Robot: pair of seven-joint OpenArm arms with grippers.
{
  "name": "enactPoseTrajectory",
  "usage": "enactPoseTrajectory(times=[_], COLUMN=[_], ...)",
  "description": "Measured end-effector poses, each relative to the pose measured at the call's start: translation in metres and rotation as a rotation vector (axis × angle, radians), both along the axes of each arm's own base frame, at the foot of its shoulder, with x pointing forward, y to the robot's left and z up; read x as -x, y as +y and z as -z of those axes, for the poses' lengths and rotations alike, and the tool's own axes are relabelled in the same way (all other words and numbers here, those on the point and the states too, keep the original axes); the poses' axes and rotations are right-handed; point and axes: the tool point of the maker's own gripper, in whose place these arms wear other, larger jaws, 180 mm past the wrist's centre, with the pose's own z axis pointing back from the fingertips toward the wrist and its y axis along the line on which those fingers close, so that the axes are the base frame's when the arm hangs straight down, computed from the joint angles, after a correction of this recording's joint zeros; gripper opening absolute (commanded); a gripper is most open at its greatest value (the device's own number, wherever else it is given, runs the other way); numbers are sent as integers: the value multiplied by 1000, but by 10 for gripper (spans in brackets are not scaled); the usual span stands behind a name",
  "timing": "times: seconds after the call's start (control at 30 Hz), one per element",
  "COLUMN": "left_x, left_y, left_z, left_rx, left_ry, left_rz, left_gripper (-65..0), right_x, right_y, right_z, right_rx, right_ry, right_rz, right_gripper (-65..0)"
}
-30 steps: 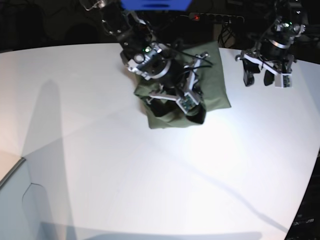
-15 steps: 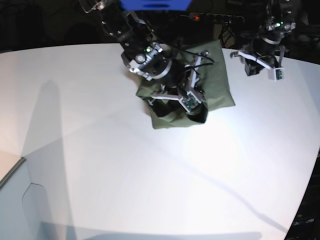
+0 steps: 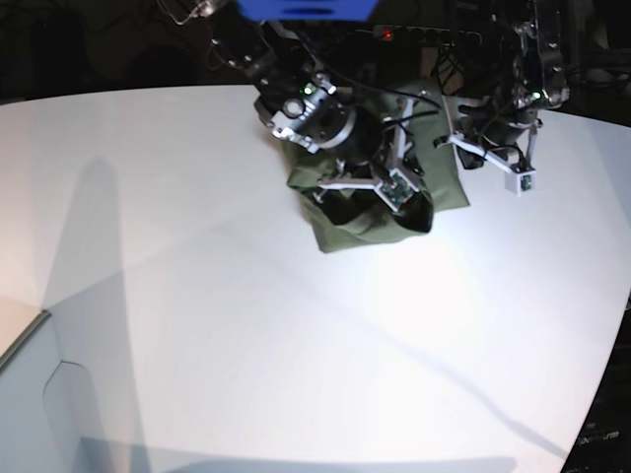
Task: Layout the t-shirt on the table in an organized manner, then fold the t-shirt properly
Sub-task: 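Grasp the other shirt end with the right gripper and fold it over, then release the folded end and lift the right gripper away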
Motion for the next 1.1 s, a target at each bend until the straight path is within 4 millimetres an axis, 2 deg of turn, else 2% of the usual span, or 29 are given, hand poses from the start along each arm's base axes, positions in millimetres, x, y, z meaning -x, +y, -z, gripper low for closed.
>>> enactPoseTrajectory(times=[0.17, 0.33, 0.57, 0.73, 0.87, 0.97, 1.1], left_x=[-3, -2, -2, 0, 0, 1, 3], left_y=[0, 0, 1, 4, 4, 5, 7], left_z=[-2, -1, -1, 0, 0, 1, 1], left_rx=[0, -2, -2, -10, -11, -13, -18], left_ry=[-6, -1, -4, 3, 4, 6, 12], left_rz=[0, 1, -1, -4, -7, -6, -6], left_gripper=[-650, -650, -650, -650, -650, -650, -650], right_x=[-6, 11, -4, 0, 1, 1, 1], right_y=[9, 28, 35, 49, 50, 50, 51], right_z=[-2, 7, -6, 1, 1, 1, 0], right_rx=[15, 41, 20, 26, 25, 26, 24], right_ry=[-26, -19, -57, -35, -36, -35, -37], right_rz=[-41, -130, -129, -155, -159, -159, -158], right_gripper=[-650, -650, -650, -650, -650, -594, -456])
